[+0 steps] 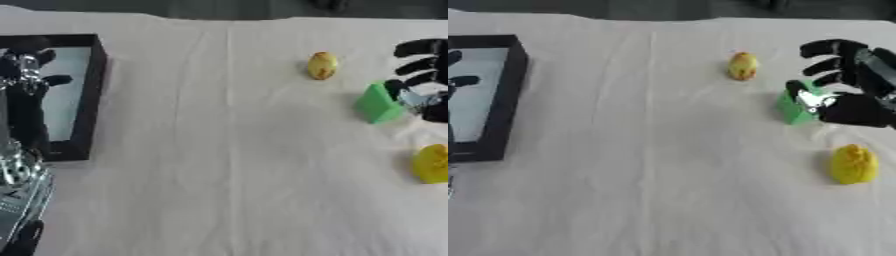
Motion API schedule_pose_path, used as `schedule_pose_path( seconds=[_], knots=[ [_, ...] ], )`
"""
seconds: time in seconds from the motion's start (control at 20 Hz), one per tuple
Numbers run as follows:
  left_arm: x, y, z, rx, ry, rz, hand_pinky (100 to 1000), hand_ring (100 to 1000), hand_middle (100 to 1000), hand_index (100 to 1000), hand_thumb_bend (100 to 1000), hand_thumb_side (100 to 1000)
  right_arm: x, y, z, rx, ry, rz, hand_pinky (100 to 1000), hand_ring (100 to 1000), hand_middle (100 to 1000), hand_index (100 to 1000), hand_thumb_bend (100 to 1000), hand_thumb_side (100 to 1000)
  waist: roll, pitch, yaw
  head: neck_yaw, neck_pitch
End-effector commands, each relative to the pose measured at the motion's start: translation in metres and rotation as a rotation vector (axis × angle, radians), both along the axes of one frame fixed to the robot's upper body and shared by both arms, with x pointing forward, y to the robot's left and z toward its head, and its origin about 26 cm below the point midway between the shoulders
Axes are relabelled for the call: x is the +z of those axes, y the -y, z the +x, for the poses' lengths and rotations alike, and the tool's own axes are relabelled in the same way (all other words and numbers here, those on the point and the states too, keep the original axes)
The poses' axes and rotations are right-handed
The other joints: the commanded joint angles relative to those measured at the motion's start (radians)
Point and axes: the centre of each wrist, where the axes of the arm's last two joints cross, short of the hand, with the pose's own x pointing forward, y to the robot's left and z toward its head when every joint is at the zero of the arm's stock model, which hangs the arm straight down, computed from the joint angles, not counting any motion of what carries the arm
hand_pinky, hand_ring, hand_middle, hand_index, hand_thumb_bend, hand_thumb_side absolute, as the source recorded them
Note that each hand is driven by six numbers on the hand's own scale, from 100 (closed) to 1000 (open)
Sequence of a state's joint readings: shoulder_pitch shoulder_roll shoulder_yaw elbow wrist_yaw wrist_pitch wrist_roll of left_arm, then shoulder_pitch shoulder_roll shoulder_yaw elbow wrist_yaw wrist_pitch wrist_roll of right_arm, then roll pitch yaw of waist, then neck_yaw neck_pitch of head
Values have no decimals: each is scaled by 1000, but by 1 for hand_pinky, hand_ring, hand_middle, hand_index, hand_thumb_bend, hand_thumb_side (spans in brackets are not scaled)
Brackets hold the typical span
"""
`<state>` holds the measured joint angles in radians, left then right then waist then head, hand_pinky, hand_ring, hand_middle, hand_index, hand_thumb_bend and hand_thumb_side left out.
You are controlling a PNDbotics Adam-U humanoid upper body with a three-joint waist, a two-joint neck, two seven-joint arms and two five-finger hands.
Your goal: Pick up the objects with one hand, pass them to the other hand, and then place them into the box on the other side of the table.
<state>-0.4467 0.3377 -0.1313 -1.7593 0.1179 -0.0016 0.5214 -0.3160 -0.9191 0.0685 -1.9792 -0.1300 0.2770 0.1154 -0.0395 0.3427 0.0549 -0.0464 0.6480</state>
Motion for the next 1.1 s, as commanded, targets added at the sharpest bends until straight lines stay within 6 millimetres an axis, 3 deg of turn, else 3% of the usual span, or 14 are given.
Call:
schedule_pose_path(
  seconds=[0.05,0.35,0.6,0.85,1.1],
  knots=[
    [6,-7,0,13,19,22,613,806,758,774,100,733,25,13,-3,15,1,-163,784,812,848,855,316,179,-3,-26,-2,2,-6],
    [4,-8,0,9,10,30,612,807,759,774,100,735,48,37,7,-24,-3,-341,828,840,862,868,401,102,-8,-27,-2,0,-7],
    [4,-7,0,3,10,33,612,808,759,774,100,735,55,44,14,-61,8,-479,871,865,868,875,491,100,-10,-25,3,-20,-13],
    [5,-6,0,-2,11,37,612,808,759,773,100,735,52,51,22,-84,0,-651,910,889,878,884,471,100,-14,-21,8,-29,-20],
    [5,-6,0,-5,11,38,612,809,759,773,100,736,49,57,31,-106,9,-717,921,895,879,887,468,100,-16,-16,11,-33,-24]
  ],
)
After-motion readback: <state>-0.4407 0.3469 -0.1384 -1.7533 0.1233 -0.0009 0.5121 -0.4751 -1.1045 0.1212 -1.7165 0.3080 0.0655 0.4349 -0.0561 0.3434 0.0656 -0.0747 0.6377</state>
